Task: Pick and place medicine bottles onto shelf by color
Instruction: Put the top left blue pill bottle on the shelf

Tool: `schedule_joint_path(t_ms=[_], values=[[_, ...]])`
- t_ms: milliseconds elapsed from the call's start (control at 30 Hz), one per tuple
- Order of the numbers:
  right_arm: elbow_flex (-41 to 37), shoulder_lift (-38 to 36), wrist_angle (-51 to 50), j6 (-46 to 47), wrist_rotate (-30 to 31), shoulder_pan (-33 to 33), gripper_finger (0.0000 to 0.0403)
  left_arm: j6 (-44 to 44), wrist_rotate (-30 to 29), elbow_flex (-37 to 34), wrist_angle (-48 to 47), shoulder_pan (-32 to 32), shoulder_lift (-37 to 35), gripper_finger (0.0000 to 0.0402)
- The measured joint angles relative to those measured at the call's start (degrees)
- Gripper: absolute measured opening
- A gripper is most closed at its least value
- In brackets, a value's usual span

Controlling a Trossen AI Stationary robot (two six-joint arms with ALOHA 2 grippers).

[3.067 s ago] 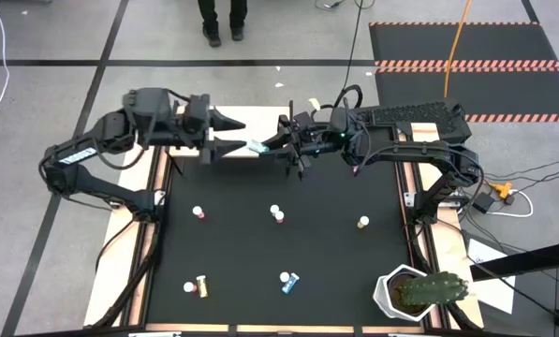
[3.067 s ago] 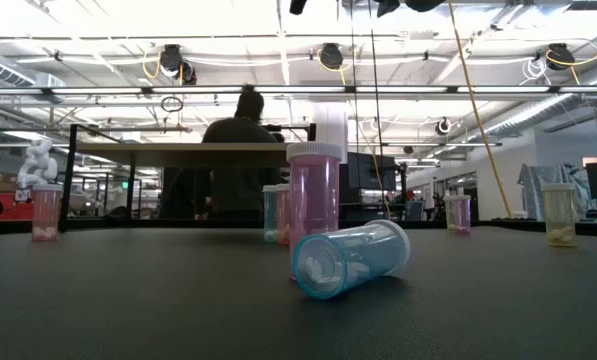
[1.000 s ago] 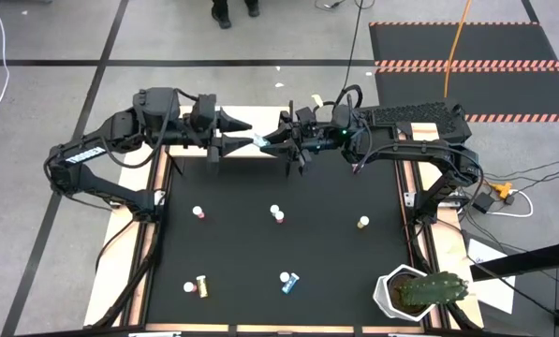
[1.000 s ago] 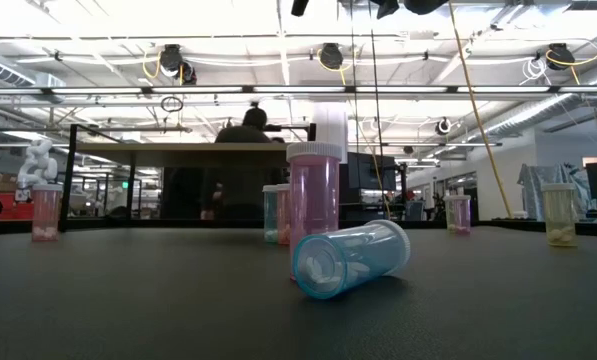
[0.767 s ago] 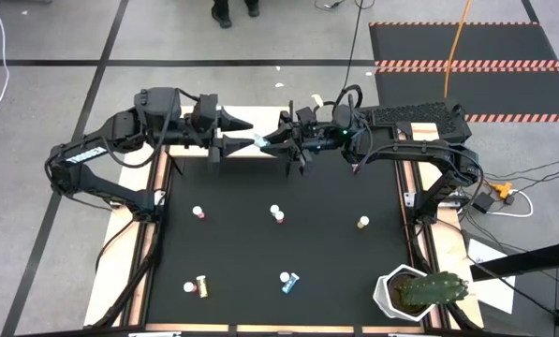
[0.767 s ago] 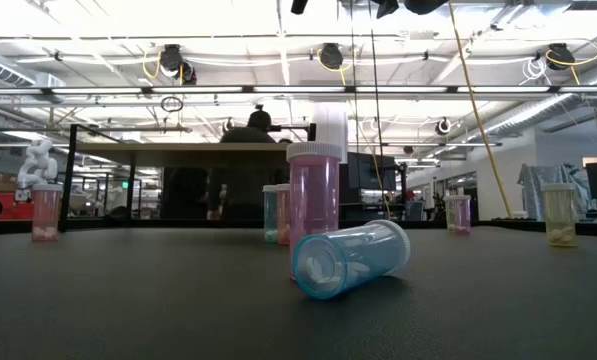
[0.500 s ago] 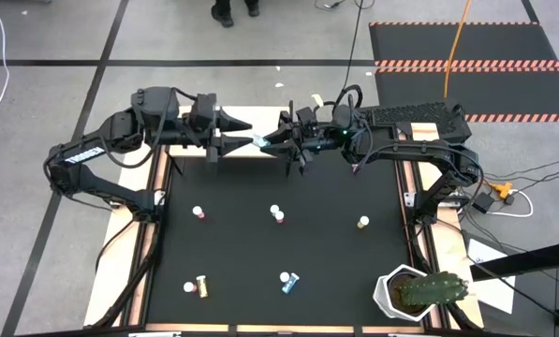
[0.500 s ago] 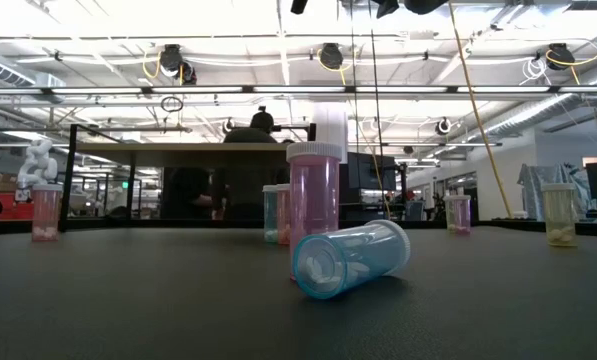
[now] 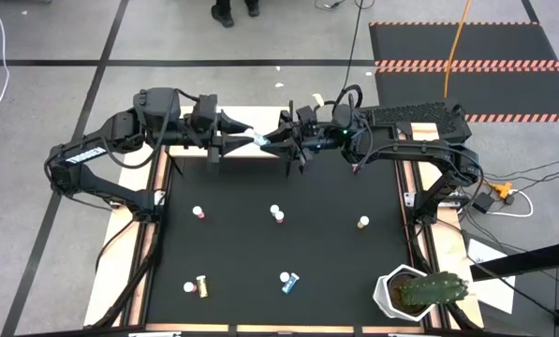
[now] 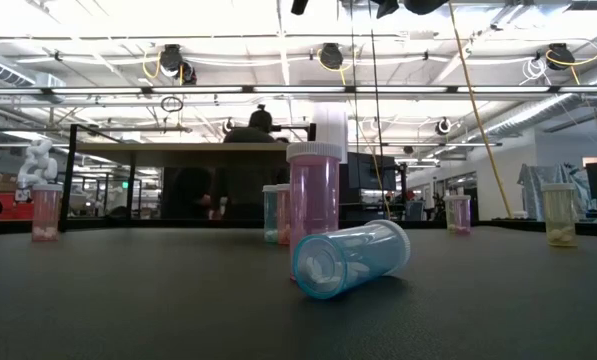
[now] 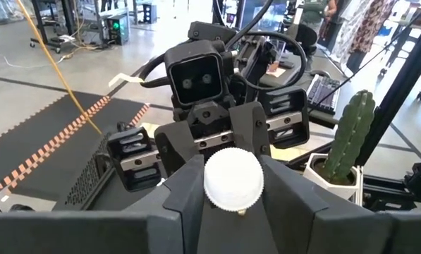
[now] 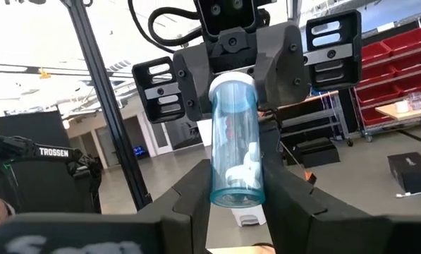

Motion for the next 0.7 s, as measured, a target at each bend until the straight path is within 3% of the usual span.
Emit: schedule_joint_path(t_ms=[133,267,467,700], values=[[0.03,-0.11,-2.04,0.57,0.08,-0.73,0.0126,-2.14,-0.98,-0.02,-0.4,1.39,-0.01,0.013],[0.02,-1.2,-7.12,1.25,0.25,-2.55,0.0174,-4.44,-2.15,0.02,-0.57,4.45,-0.26,0.013],[0.02,-7.51,-27.32,-2.78,10.77,-4.55,0.024,-4.81,-2.39,0.04,-3.16,10.06,-0.25,0.0131],[0.04,-15.74,-44.03,-7.56,18.45,-4.38,0.0247,-2.16,-5.7,0.07,-11.62,24.14,0.22,0.0131]])
